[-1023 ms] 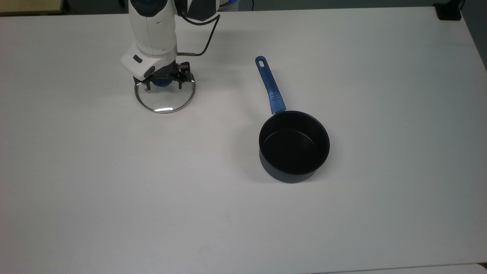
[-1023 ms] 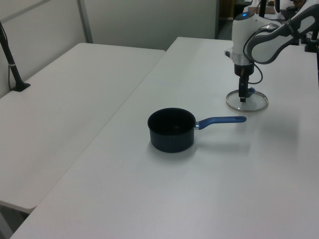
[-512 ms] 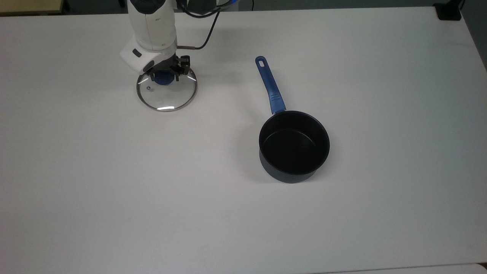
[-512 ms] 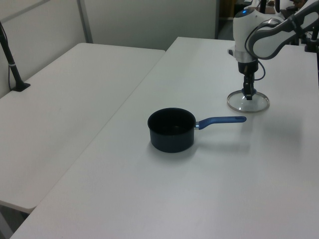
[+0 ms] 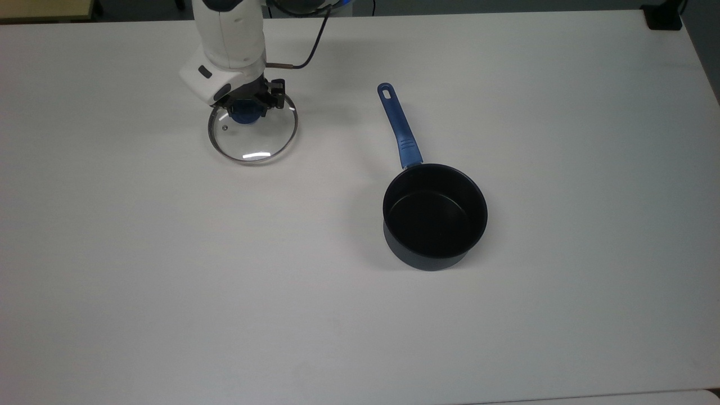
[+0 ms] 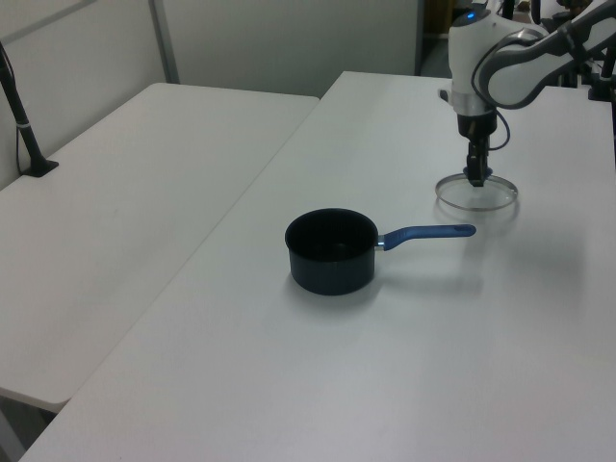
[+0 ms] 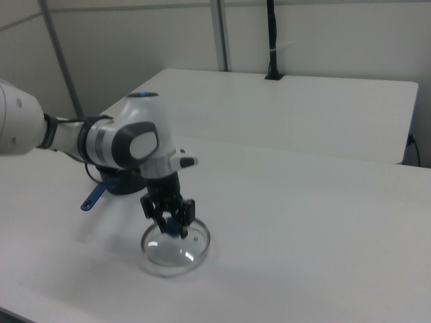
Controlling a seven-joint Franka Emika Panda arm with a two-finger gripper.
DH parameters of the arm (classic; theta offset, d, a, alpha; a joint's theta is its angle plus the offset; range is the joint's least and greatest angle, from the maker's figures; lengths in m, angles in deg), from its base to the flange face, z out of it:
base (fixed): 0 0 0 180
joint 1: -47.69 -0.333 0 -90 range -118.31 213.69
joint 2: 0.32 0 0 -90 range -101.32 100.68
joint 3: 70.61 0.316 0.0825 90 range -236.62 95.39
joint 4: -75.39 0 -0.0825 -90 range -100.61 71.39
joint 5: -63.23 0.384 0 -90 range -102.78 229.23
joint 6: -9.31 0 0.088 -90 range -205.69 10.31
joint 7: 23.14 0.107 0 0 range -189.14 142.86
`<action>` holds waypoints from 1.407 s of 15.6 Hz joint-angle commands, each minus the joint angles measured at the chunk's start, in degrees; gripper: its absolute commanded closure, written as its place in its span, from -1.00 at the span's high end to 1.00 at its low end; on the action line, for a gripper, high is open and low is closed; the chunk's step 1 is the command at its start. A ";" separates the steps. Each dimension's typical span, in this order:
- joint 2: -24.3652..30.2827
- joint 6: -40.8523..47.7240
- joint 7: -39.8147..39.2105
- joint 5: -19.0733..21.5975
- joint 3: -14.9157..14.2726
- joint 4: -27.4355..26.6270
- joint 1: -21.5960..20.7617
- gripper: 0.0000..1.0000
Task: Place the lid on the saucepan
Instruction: 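Lift the glass lid and carry it over the black saucepan, then lower the lid onto the saucepan rim and open the gripper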
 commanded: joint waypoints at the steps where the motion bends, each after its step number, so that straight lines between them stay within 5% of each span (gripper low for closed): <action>1: 1.71 4.48 4.37 3.68 1.26 8.76 -1.40 -0.04; 9: -9.09 6.79 34.41 3.42 1.97 33.03 -14.48 -0.04; 15: -19.02 5.99 47.44 0.70 1.09 40.42 -23.63 -0.04; 22: -21.40 5.82 50.52 1.05 1.18 42.10 -25.30 -0.04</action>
